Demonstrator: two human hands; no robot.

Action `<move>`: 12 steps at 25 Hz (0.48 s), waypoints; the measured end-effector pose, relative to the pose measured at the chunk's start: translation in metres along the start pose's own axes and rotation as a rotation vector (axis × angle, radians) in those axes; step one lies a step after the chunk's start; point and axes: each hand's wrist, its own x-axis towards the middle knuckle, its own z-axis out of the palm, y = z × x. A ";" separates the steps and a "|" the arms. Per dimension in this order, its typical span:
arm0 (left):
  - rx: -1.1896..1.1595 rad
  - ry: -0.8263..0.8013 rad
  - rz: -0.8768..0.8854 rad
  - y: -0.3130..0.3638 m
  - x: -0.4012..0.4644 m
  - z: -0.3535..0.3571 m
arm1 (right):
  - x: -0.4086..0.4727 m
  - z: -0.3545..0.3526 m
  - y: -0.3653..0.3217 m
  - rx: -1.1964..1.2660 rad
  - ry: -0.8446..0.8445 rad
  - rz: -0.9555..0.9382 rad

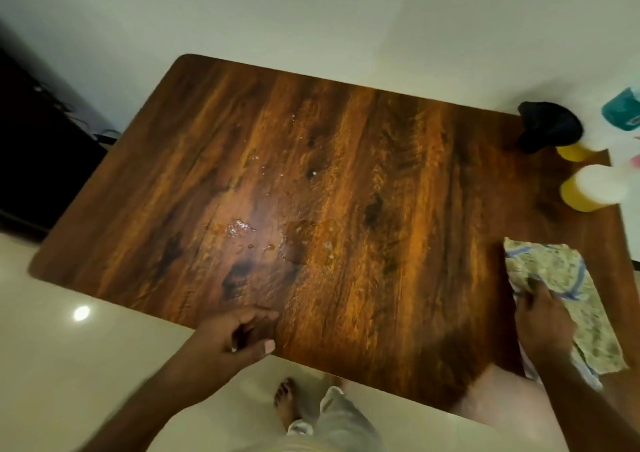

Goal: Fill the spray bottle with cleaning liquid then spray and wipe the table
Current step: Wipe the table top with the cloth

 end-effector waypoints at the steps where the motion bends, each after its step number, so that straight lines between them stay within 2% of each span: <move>1: -0.007 0.007 -0.006 0.001 0.002 0.002 | -0.001 0.001 -0.010 0.049 0.006 -0.005; 5: -0.036 0.059 -0.022 -0.004 0.003 0.007 | -0.016 0.017 -0.068 0.247 -0.006 -0.064; 12: -0.031 0.105 -0.045 -0.024 -0.002 -0.007 | -0.062 0.048 -0.198 0.557 -0.141 -0.165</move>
